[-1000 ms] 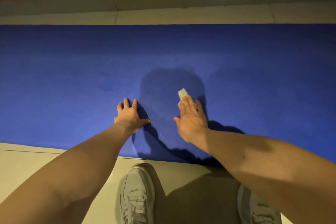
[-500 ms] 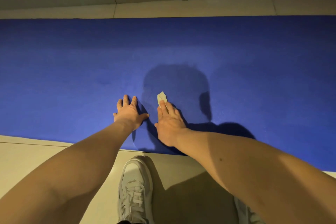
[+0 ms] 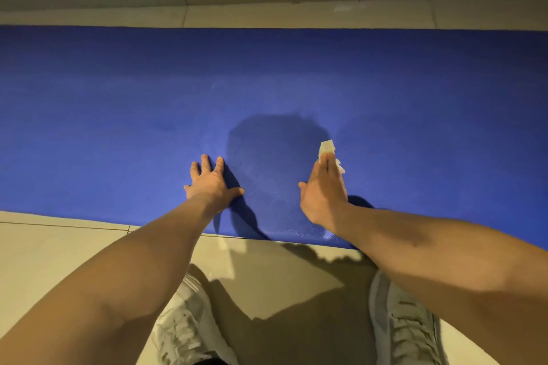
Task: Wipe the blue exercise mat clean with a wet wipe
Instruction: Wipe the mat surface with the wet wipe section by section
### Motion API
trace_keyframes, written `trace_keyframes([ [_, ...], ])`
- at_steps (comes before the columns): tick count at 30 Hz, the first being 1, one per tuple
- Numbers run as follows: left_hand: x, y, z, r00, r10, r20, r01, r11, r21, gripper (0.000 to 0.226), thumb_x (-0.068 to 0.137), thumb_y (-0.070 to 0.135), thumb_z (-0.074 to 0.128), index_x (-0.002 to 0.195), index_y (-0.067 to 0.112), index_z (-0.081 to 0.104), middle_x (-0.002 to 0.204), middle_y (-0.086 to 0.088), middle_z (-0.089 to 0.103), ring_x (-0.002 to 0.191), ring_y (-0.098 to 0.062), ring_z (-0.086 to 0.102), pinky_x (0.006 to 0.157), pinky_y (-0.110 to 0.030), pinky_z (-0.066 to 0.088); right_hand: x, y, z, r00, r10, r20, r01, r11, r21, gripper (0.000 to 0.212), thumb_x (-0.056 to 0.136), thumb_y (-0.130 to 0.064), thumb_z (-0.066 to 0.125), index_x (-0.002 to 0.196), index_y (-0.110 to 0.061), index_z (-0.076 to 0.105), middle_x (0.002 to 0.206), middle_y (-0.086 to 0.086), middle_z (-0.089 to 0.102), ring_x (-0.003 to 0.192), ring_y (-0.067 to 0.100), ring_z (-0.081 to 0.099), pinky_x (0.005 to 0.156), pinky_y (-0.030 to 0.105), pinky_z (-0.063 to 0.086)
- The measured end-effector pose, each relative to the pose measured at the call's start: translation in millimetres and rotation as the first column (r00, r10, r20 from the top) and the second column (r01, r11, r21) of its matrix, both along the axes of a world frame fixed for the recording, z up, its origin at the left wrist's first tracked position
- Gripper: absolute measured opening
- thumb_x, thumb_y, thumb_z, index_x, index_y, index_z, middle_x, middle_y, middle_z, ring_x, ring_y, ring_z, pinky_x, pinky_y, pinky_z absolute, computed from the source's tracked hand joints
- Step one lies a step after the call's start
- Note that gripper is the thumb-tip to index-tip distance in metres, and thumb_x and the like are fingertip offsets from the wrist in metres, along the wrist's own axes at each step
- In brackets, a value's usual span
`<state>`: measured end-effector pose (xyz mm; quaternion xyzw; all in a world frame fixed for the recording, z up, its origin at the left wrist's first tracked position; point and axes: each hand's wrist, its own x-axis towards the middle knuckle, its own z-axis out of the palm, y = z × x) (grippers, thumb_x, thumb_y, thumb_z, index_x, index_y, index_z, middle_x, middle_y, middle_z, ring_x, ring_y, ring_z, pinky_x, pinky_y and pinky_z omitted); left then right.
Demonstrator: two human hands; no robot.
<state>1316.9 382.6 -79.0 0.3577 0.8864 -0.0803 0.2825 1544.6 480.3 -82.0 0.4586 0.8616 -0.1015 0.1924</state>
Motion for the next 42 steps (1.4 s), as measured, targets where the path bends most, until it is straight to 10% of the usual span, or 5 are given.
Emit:
trace_keyframes([
  [6,0,-3,1,1.000,-0.011,-0.006,0.011,1.000,0.014,0.105,0.082,0.068,0.066,0.160,0.032,0.005,0.166,0.007,-0.011,0.152,-0.026,-0.009,0.114,-0.057,0.031,-54,-36,-7,0.962,0.062,-0.267,-0.132,0.958,-0.254,0.077,0.109,-0.035,0.035,0.157,0.006,-0.010,0.162,0.017,-0.033,0.152,0.034,-0.026,0.126,0.045,-0.007],
  [15,4,-29,1,0.999,-0.044,0.032,0.042,0.997,0.066,0.099,0.085,0.058,0.069,0.160,0.028,0.012,0.167,0.003,-0.005,0.153,-0.025,-0.007,0.120,-0.052,0.022,-9,-16,-19,0.945,0.287,-0.160,-0.289,0.957,0.014,0.069,0.110,-0.042,0.025,0.160,-0.001,0.000,0.168,0.016,-0.018,0.155,0.030,-0.020,0.127,0.043,-0.001],
  [22,17,-45,4,0.999,-0.043,0.030,0.041,0.997,0.060,0.093,0.085,0.058,0.069,0.158,0.030,0.018,0.165,0.003,-0.001,0.151,-0.026,-0.003,0.115,-0.054,0.030,19,-25,-13,0.999,0.018,0.044,-0.020,0.999,0.040,0.077,0.108,-0.049,0.017,0.157,0.008,0.005,0.167,0.025,0.002,0.154,0.043,-0.007,0.126,0.048,0.008],
  [33,19,-42,0,1.000,-0.017,0.008,0.017,1.000,0.017,0.097,0.085,0.059,0.068,0.159,0.033,0.012,0.166,0.005,-0.006,0.153,-0.024,-0.006,0.116,-0.056,0.028,-58,-103,-1,0.977,0.136,-0.164,-0.177,0.947,-0.267,0.074,0.109,-0.041,0.031,0.161,-0.004,-0.006,0.168,0.012,-0.022,0.154,0.030,-0.023,0.125,0.046,0.001],
  [42,17,-42,-5,0.999,-0.045,-0.009,0.045,0.999,0.009,0.095,0.086,0.061,0.066,0.159,0.033,0.011,0.166,0.004,-0.006,0.152,-0.028,-0.005,0.114,-0.059,0.029,-37,-72,-8,0.963,-0.187,-0.193,0.164,0.978,-0.130,0.074,0.104,-0.042,0.046,0.159,-0.003,0.015,0.169,0.015,0.005,0.156,0.031,0.003,0.125,0.041,0.017],
])
